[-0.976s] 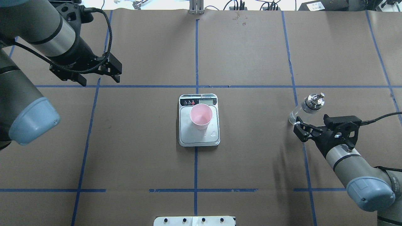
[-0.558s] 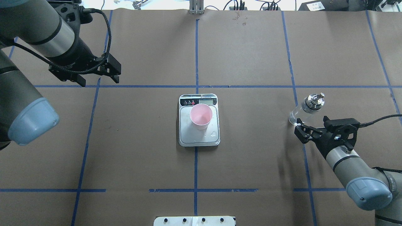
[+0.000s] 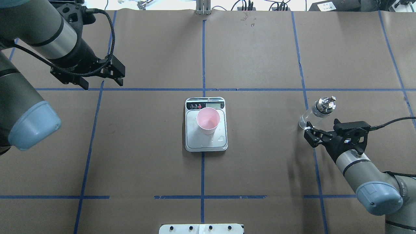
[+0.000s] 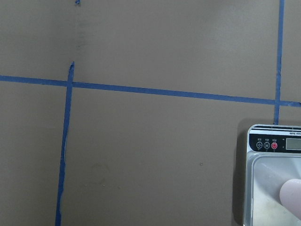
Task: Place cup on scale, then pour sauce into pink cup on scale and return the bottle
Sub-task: 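Lift the glass bottle with the right gripper and raise it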
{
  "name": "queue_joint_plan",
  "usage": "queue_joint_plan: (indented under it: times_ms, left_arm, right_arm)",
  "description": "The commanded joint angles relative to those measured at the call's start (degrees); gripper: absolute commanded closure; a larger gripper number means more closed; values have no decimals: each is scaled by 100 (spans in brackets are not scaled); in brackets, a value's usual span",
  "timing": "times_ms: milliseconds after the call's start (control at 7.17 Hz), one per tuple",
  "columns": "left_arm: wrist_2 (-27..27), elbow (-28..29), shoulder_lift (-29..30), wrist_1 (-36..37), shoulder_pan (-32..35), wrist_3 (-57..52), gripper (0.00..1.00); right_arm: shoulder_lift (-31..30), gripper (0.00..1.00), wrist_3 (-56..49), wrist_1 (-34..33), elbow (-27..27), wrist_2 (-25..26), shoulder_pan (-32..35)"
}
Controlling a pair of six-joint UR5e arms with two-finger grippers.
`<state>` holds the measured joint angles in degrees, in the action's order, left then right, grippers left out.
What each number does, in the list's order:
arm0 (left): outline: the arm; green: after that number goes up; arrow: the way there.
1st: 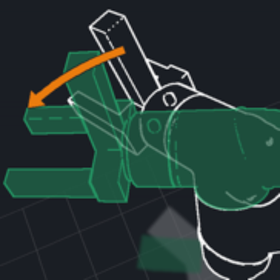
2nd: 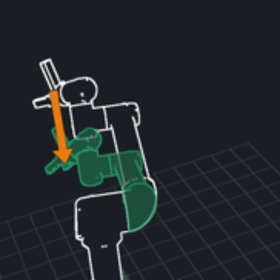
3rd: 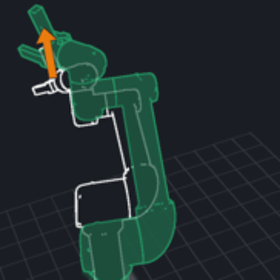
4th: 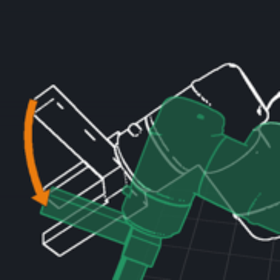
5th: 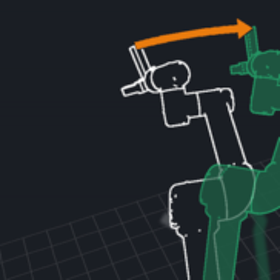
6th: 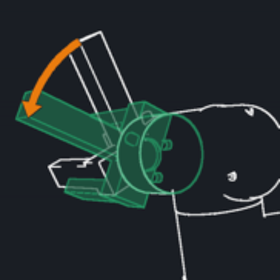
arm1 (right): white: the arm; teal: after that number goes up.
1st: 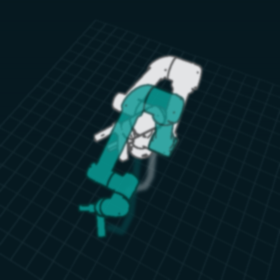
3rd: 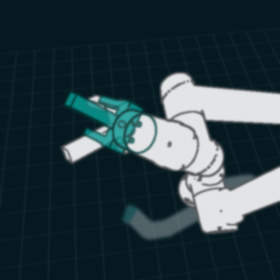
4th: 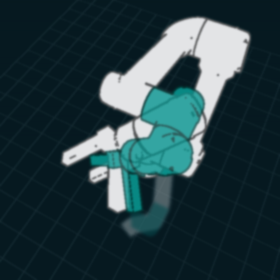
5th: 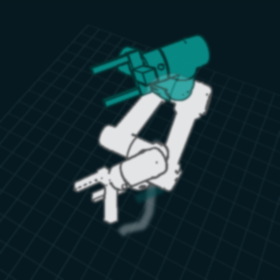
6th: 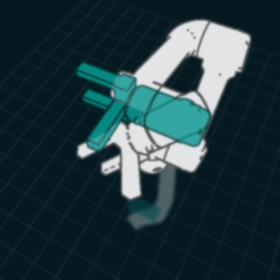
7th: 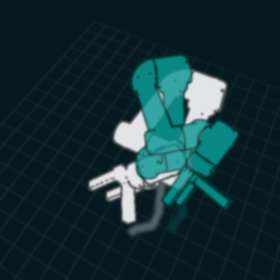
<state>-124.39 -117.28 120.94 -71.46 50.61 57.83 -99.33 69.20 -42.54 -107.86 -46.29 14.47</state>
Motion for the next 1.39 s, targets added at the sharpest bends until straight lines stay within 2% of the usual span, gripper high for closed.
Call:
queue_joint_plan:
  times_ms: [0, 697, 1255]
  left_arm:
    - [-6, 4, 0, 0, -8, 0, 0]
    - [3, 39, 0, -9, -8, 0, 0]
    - [3, 39, 9, 0, 1, 0, 0]
  right_arm:
    - [325, 0, -205, 0, 220, -2, 117]
    - [396, 0, -398, -17, 248, -38, 328]
    - [678, 0, -452, -9, 546, -134, 522]
